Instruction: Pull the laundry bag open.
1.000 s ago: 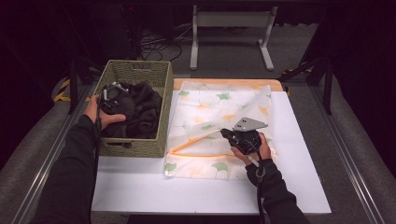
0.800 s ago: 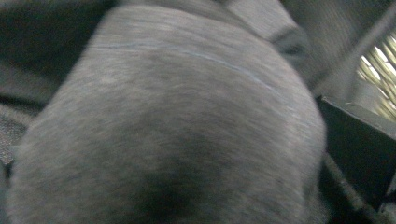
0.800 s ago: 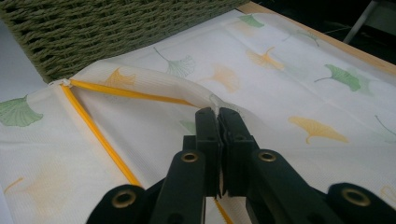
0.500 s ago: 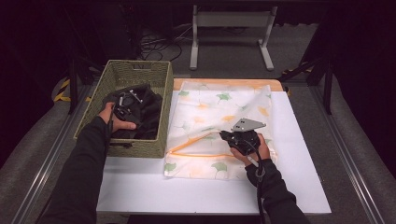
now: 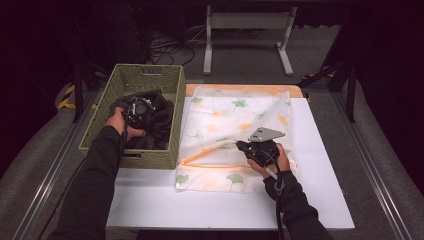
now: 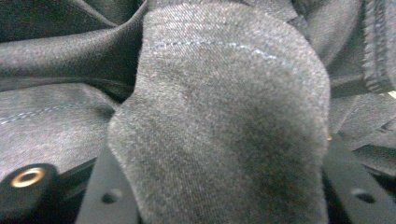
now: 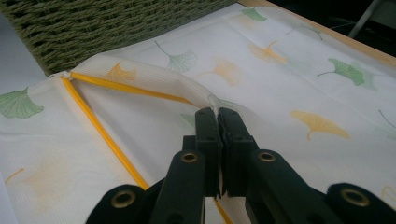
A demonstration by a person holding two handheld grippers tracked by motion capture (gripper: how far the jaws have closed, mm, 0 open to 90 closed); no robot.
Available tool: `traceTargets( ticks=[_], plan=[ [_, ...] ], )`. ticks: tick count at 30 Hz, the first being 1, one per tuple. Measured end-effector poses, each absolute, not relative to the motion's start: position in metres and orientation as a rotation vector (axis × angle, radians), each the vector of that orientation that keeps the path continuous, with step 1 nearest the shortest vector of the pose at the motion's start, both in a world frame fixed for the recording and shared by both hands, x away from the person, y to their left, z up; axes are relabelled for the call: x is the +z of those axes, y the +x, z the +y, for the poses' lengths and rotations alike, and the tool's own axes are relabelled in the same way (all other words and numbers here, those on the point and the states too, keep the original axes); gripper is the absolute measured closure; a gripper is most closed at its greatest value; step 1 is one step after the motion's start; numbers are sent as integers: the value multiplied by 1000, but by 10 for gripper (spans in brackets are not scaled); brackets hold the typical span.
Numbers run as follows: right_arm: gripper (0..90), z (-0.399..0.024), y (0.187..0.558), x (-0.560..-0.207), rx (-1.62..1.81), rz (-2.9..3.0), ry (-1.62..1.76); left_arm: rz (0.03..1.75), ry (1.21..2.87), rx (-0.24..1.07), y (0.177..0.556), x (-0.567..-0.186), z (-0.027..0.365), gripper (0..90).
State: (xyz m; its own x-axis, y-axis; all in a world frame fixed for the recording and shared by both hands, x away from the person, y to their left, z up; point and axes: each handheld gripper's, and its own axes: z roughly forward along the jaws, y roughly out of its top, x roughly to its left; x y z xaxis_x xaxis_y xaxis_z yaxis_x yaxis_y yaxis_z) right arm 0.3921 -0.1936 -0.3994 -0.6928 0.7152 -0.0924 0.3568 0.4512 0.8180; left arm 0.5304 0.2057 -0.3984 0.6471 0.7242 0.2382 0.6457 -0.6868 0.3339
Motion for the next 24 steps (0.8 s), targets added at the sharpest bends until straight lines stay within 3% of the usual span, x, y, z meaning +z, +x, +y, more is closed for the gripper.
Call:
traceTargets(
  ticks=[3,6,19,24],
  plan=[
    [879,-194,392,-399,1138,2272,897,1102,2613,662,524,-386,206,587],
    [881,-195,391,-397,1146,2257,900,1090,2485,707,511,-370,212,601],
    [888,-200,388,-393,1188,2190,922,978,2067,633,450,-339,255,611],
    [888,-200,388,-392,1189,2188,919,924,1986,644,435,-326,269,612]
  ],
)
